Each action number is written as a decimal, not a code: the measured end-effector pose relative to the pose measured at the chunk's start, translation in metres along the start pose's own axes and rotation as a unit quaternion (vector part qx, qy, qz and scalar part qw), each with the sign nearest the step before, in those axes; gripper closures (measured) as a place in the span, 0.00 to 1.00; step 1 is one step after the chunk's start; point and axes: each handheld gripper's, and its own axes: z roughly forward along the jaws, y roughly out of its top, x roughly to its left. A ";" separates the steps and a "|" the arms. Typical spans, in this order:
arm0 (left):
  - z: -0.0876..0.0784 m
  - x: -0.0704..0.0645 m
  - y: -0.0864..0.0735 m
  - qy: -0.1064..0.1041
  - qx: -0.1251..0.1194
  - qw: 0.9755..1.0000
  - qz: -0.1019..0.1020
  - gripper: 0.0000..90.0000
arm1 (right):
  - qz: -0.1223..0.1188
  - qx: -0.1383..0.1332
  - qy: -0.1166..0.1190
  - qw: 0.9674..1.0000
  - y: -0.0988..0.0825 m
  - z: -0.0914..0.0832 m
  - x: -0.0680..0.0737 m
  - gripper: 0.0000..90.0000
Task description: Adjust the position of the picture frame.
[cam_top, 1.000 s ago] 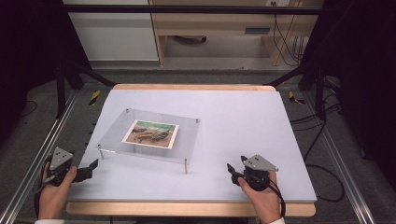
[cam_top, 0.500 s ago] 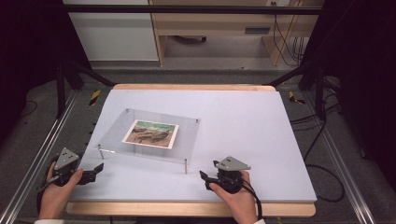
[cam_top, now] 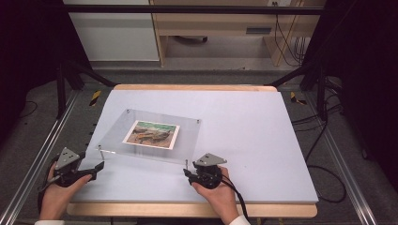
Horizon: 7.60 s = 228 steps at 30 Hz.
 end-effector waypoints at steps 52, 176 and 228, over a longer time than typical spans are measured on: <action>0.036 0.005 0.030 -0.038 -0.092 0.990 -0.096 0.93 | 0.070 -0.059 0.006 0.996 0.030 0.010 -0.013 0.88; 0.084 -0.160 0.056 -0.105 -0.015 0.993 -0.042 0.93 | 0.067 0.015 -0.109 0.992 -0.029 -0.081 -0.134 0.94; 0.051 -0.141 0.071 -0.137 -0.040 0.990 -0.007 0.04 | 0.007 -0.053 -0.135 0.989 -0.021 -0.118 -0.115 0.13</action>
